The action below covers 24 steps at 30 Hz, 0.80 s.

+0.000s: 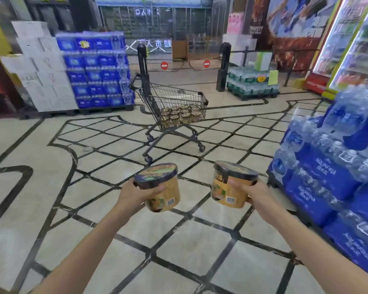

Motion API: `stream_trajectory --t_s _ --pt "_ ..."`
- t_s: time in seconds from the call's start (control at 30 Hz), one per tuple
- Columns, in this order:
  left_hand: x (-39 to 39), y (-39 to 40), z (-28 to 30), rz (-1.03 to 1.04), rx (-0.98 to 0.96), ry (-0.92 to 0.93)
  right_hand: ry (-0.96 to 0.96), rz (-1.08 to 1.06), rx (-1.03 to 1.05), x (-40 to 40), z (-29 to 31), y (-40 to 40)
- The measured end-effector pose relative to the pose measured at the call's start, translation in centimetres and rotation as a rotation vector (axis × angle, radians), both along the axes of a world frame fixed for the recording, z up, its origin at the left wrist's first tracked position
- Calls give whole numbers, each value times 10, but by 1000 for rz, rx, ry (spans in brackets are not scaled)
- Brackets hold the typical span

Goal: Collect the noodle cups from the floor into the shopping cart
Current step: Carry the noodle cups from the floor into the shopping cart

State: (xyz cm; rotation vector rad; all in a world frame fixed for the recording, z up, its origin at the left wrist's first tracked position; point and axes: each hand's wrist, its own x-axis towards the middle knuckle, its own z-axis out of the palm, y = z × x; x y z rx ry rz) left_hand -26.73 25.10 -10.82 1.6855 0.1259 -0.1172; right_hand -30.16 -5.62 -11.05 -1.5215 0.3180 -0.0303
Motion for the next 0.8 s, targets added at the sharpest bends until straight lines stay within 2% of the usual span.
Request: stream_trajectory --t_s 0.37,0.57,0.8 --pt "312 11 -11 24 36 11 57 -7 17 296 -21 6" --pt "481 6 13 -9 28 -46 3 -9 -5 450 -5 1" --pt "673 -21 6 15 2 -105 -42 -5 16 651 -15 -23"
